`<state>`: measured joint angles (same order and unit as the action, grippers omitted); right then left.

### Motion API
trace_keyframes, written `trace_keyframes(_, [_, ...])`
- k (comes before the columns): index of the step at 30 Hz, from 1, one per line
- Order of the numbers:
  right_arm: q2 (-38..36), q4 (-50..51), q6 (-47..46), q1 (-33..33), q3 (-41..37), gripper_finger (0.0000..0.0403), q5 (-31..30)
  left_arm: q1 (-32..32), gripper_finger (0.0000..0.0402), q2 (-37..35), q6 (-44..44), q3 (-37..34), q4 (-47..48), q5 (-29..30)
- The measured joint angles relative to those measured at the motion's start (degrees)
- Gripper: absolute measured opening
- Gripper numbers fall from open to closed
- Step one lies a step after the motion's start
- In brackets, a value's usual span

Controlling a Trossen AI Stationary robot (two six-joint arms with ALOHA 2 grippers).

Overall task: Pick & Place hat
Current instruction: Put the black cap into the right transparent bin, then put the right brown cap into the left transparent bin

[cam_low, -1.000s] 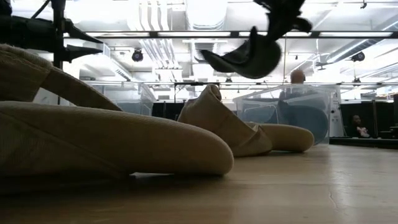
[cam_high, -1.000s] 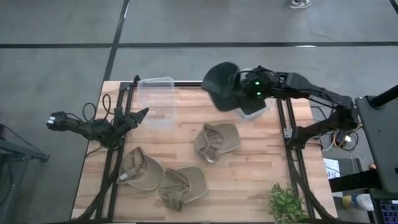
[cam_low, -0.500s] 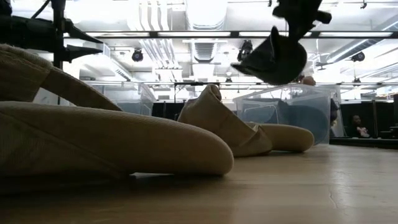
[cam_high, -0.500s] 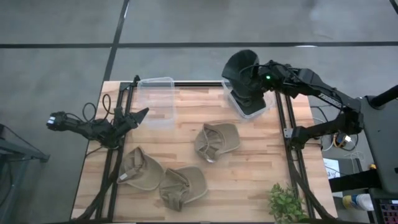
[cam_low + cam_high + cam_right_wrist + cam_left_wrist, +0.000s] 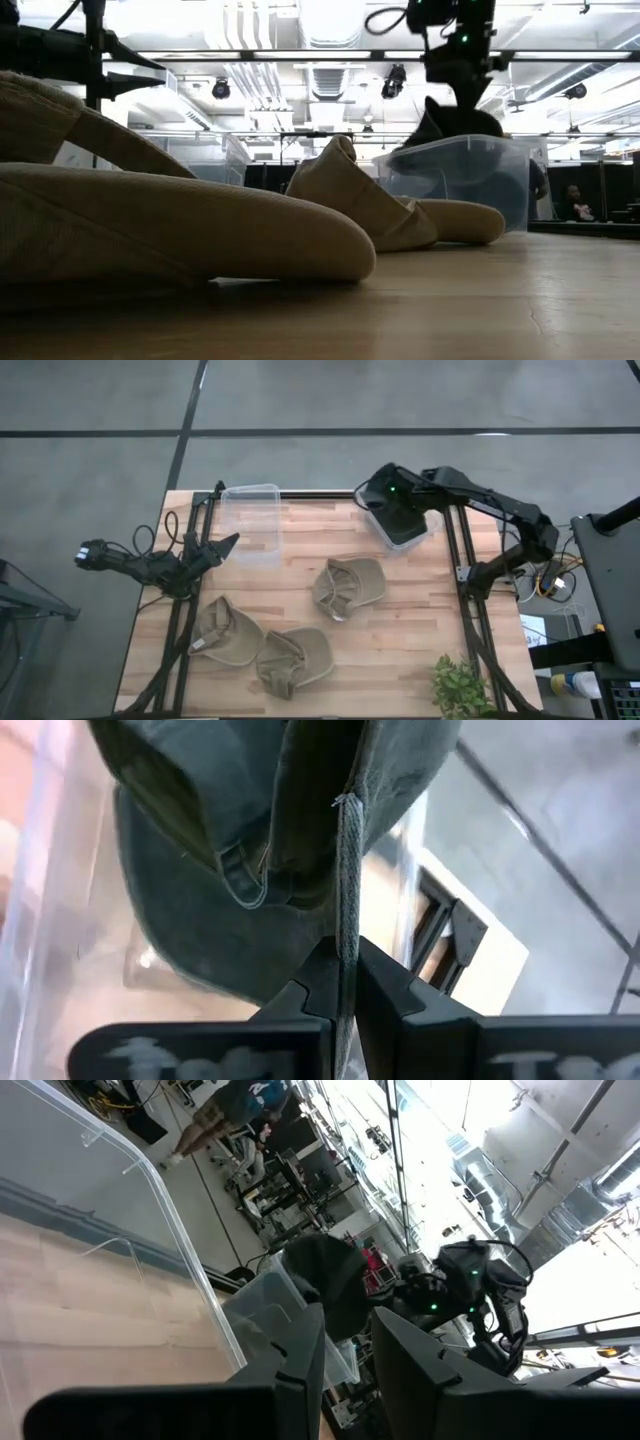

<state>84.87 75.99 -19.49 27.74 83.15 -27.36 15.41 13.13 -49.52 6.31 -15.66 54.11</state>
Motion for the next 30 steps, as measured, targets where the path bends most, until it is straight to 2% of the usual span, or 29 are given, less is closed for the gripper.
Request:
trace_keyframes(9, [3.9,1.6,-0.3,0.0,0.0,0.0013,1.1,0.0,0.0080,0.0,0.0,0.0,-0.2,0.0])
trace_keyframes(12, [4.2,1.5,0.0,0.1,0.0,0.0026,1.3,0.0,0.0080,0.0,0.0,0.0,-0.2,0.0])
trace_keyframes(23, [1.6,1.5,0.4,0.0,0.0,0.0194,2.9,0.0,0.0080,0.0,0.0,0.0,-0.2,0.0])
trace_keyframes(27, [-0.7,1.7,0.2,0.0,0.2,0.0232,2.4,0.0,0.0080,0.0,0.0,0.0,-0.2,0.0])
trace_keyframes(30, [-2.8,0.8,0.3,0.0,1.2,0.0245,1.8,0.0,0.0080,0.0,0.0,0.0,-0.1,0.0])
